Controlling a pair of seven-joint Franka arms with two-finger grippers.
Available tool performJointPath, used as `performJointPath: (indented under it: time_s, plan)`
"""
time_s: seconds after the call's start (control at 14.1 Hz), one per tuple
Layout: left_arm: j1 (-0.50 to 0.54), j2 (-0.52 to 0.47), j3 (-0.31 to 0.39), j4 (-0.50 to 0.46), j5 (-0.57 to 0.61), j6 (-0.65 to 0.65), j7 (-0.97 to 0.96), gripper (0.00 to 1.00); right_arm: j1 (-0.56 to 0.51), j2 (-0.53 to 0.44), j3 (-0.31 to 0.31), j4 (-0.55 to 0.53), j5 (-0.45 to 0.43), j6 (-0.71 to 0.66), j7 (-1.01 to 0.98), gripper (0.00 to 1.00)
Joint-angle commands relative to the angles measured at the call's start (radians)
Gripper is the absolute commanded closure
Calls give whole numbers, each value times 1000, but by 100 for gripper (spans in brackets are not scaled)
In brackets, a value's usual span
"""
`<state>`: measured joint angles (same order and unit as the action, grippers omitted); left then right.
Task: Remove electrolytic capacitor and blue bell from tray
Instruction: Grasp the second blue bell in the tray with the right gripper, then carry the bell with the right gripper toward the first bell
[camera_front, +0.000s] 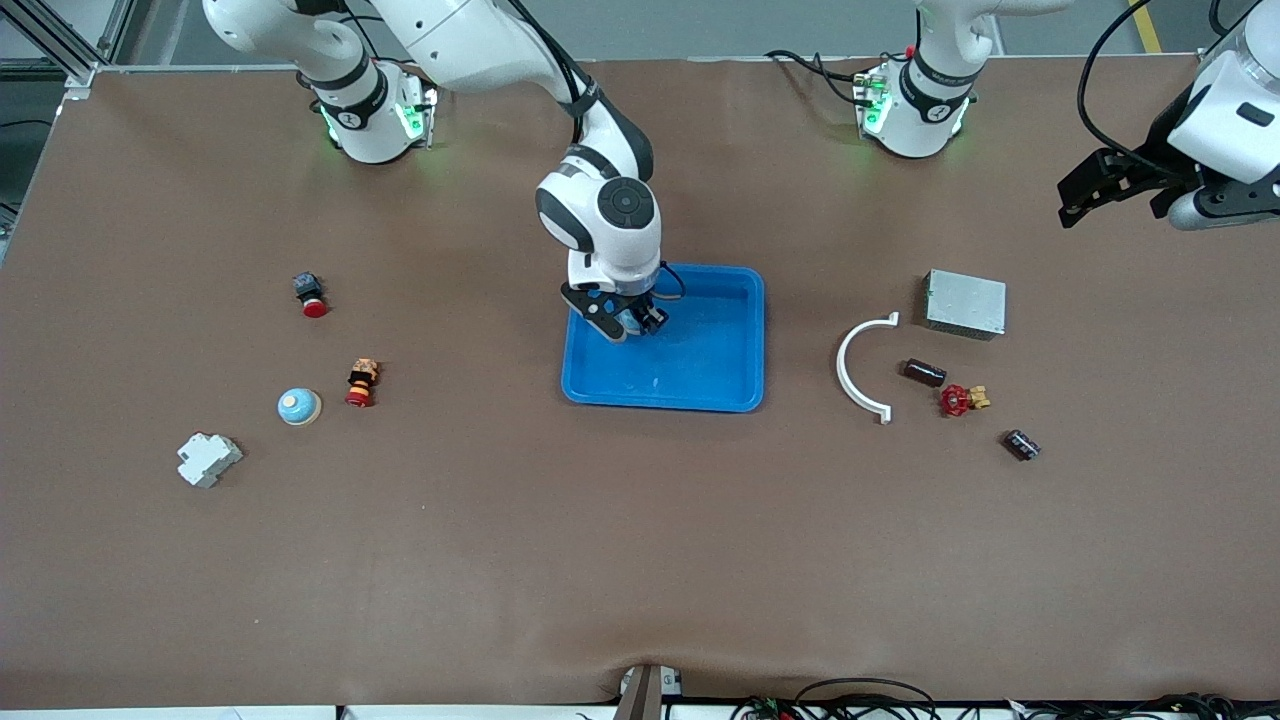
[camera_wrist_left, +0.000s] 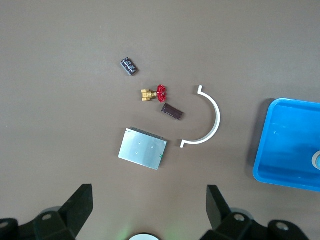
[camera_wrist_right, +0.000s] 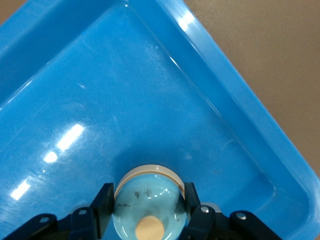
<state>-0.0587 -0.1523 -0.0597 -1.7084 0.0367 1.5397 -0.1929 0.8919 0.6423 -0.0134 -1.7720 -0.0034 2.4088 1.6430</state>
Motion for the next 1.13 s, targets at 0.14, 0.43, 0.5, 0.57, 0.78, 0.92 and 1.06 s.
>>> performJointPath:
  time_s: [0.14, 0.43, 0.5, 0.57, 0.78, 0.92, 1.06]
  plan:
    - [-12, -16, 4, 1, -14, -23, 16, 0, 4, 19, -13, 68, -20, -31, 18, 100]
    - [-12, 11, -15, 19, -15, 0, 0, 0, -25, 11, -13, 109, -20, -114, -38, 100]
    - [-10, 13, -15, 24, -15, 2, 0, 0, -40, 2, -13, 118, -18, -146, -69, 100]
    - [-9, 17, -15, 27, -18, 3, 0, 0, -59, -10, -13, 118, -18, -167, -101, 100]
    - [-7, 31, -15, 30, -17, 11, -2, 0, -129, -61, -13, 118, -18, -253, -233, 100]
    - [-7, 37, -15, 30, -17, 17, -2, 0, -194, -107, -11, 117, -15, -313, -342, 100]
    - [-7, 36, -15, 33, -17, 17, -2, 0, -263, -153, -11, 114, -9, -382, -469, 100]
